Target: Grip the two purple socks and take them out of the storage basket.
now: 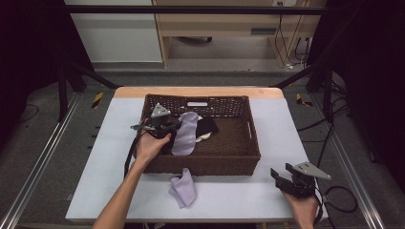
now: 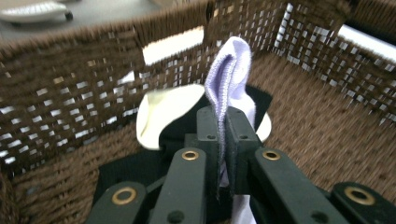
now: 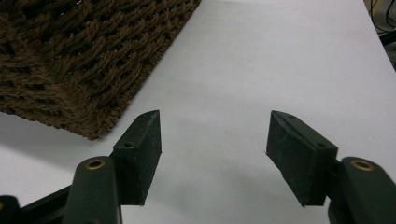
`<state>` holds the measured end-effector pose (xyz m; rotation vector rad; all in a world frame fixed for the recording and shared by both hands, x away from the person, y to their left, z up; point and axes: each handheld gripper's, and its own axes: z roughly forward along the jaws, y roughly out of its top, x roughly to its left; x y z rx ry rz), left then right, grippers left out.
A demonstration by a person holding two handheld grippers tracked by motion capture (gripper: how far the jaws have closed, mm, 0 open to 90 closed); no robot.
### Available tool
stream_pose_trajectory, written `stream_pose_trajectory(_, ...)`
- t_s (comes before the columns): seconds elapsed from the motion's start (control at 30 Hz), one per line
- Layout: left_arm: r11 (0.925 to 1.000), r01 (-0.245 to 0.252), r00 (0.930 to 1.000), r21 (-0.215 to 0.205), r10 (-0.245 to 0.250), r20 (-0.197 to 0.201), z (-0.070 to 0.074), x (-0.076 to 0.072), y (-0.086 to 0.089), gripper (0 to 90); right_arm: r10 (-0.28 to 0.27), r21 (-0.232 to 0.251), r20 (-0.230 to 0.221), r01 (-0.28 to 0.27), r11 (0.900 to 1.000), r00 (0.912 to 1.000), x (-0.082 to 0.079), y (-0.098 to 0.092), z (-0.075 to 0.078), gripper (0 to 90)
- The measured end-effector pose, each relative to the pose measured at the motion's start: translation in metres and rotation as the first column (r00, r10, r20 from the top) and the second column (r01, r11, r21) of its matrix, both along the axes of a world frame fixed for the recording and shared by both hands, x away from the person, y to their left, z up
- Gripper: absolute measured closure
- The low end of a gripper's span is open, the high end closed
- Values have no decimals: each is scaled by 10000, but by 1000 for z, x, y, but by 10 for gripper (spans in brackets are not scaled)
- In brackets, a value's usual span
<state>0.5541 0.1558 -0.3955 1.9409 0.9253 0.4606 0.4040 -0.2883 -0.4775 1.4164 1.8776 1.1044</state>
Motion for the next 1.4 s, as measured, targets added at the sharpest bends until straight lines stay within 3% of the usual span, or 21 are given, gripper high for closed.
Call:
stream_pose_trajectory(0.07, 9999, -23, 9999, -101, 24, 130, 2, -1, 1, 853, -4, 1, 6, 4, 10000, 10000, 0, 0, 0, 356)
stream_pose_trajectory(0.1, 9989, -98, 9990, -461, 118, 422, 7, -3, 3, 853, 1, -4, 6, -1, 10000, 10000, 0, 0, 0, 357)
stream_pose_trajectory(0.3, 9913, -207, 9924, -1300, 361, 1174, 28, -12, 14, 854, -14, 10, 19, 14, 10000, 10000, 0, 0, 0, 357)
stream_pose_trajectory(0.43, 9830, -185, 9852, -1828, 491, 1642, 45, -22, 23, 855, -52, 32, 56, 52, 10000, 10000, -1, 0, 1, 358)
stream_pose_trajectory(0.57, 9758, -17, 9816, -2185, 433, 1857, 58, -33, 27, 855, -79, 10, 47, 79, 10000, 10000, 0, 0, 1, 358)
stream_pose_trajectory(0.7, 9641, 155, 9756, -2651, 434, 2151, 72, -47, 32, 855, -105, 25, 57, 105, 9999, 9999, -1, 0, 1, 358)
stream_pose_trajectory(1.13, 9425, 1372, 9503, -3048, -384, 3089, 107, -103, 40, 855, -128, 71, 81, 127, 9999, 9999, -1, -1, 2, 358)
stream_pose_trajectory(1.3, 9359, 1734, 9446, -3065, -699, 3207, 111, -122, 41, 855, -133, 47, 107, 132, 9999, 9999, -1, -1, 2, 358)
stream_pose_trajectory(1.4, 9357, 2000, 9386, -2906, -978, 3310, 110, -135, 41, 855, -142, 28, 134, 141, 9999, 9998, -1, -1, 2, 359)
